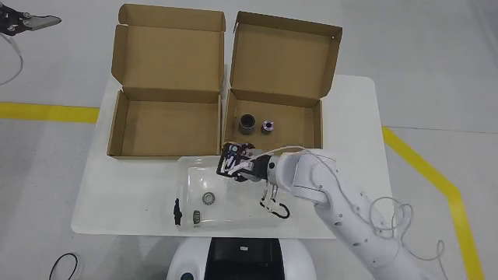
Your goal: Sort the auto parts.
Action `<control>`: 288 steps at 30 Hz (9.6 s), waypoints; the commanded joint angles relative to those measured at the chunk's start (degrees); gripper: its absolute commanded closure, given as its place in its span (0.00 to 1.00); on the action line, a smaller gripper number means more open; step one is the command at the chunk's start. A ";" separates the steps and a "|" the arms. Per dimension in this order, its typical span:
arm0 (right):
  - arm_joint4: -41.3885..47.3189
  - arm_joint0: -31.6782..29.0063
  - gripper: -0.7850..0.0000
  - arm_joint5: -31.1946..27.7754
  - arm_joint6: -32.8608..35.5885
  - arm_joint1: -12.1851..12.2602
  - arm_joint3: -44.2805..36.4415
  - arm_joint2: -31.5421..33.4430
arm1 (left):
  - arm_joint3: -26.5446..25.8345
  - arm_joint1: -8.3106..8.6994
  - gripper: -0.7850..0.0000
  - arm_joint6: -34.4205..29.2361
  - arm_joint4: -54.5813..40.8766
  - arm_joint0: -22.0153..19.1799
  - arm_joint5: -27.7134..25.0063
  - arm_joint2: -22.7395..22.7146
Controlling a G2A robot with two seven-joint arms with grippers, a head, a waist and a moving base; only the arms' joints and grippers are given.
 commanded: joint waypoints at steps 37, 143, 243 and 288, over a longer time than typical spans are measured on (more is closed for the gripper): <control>-1.44 0.09 0.58 -2.48 -6.53 -1.29 6.56 -8.95 | 0.00 0.00 0.00 0.00 0.00 0.00 0.00 0.00; -11.62 13.16 1.00 0.87 -53.58 -5.67 3.32 -5.50 | 0.00 0.00 0.00 0.00 0.00 0.00 0.00 0.00; 8.21 37.74 0.58 8.20 -21.13 -33.32 70.99 -25.69 | 0.00 0.00 0.00 0.00 0.00 0.00 0.00 0.00; -6.26 -1.79 0.62 -14.79 -0.69 -12.79 6.05 -3.81 | 0.00 0.00 0.00 0.00 0.00 0.00 0.00 0.00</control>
